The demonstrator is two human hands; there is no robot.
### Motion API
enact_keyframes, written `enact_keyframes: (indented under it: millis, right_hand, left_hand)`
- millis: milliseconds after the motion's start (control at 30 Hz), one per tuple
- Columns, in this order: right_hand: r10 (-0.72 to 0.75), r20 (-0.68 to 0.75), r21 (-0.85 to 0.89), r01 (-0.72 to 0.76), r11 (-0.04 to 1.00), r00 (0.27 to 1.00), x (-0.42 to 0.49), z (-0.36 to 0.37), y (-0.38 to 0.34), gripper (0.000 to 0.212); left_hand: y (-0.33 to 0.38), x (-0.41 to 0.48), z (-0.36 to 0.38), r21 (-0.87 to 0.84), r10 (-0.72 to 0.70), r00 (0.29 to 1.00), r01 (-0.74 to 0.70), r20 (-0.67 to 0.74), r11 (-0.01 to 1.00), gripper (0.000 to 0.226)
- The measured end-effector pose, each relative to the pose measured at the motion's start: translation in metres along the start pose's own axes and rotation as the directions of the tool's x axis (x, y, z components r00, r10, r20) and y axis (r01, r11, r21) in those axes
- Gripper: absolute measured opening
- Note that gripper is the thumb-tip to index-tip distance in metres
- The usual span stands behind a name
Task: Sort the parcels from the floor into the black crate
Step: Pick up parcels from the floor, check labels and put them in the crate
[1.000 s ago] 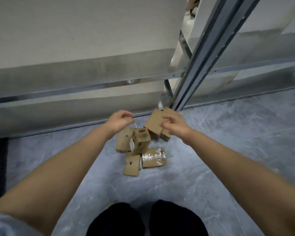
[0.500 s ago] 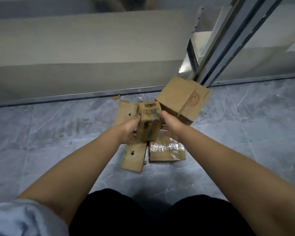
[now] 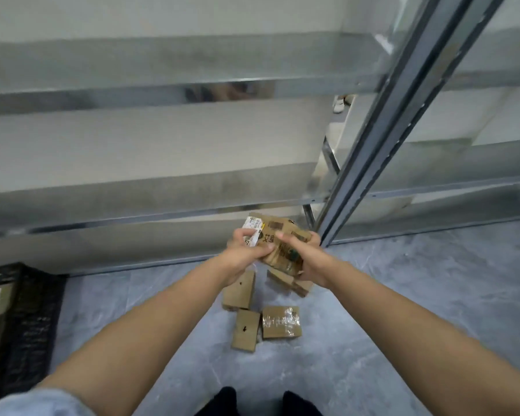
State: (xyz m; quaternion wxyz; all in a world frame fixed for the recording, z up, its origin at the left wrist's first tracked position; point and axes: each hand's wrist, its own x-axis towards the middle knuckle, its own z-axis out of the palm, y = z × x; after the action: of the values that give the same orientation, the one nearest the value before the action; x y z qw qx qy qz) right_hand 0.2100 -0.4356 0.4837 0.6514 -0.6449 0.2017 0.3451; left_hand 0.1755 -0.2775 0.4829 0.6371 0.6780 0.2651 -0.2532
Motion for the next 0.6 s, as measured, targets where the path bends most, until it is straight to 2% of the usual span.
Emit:
enact_keyframes:
  millis: [100, 200, 267, 367, 400, 467, 533, 600]
  right_hand:
    - [-0.08, -0.068, 0.067, 0.084, 0.994, 0.994, -0.064, 0.007, -0.079, 0.081]
    - [-0.177, -0.084, 0.108, 0.185, 0.977, 0.981, -0.119, 0.013, -0.151, 0.075]
    - [-0.231, -0.026, 0.135, 0.233, 0.963, 0.973, -0.153, 0.019, -0.192, 0.066]
    - [-0.301, 0.086, 0.173, 0.283, 0.943, 0.95, -0.192, 0.026, -0.237, 0.064]
    - [-0.327, 0.104, 0.151, 0.31, 0.939, 0.939, -0.204, 0.028, -0.248, 0.064]
    - [-0.372, 0.125, 0.099, 0.362, 0.927, 0.92, -0.223, 0.032, -0.265, 0.063]
    - [-0.414, 0.161, 0.05, 0.411, 0.91, 0.896, -0.235, 0.034, -0.275, 0.064]
    - [-0.449, 0.234, 0.018, 0.458, 0.889, 0.862, -0.244, 0.036, -0.281, 0.073]
  left_hand:
    - [0.09, -0.066, -0.002, 0.153, 0.201, 0.972, -0.182, -0.12, 0.971, 0.073]
    - [0.176, -0.128, -0.008, 0.208, 0.387, 0.904, -0.349, -0.183, 0.914, 0.075]
    - [0.223, -0.162, -0.013, 0.222, 0.489, 0.839, -0.442, -0.24, 0.869, 0.081]
    - [0.274, -0.203, -0.017, 0.118, 0.564, 0.764, -0.558, -0.315, 0.822, 0.101]
    - [0.286, -0.214, -0.019, 0.076, 0.578, 0.747, -0.589, -0.33, 0.805, 0.098]
    - [0.304, -0.229, -0.022, 0.007, 0.596, 0.741, -0.625, -0.308, 0.781, 0.068]
    - [0.315, -0.247, -0.024, -0.113, 0.582, 0.792, -0.605, -0.183, 0.788, 0.044]
    - [0.322, -0.258, -0.028, -0.218, 0.585, 0.806, -0.589, -0.088, 0.778, 0.036]
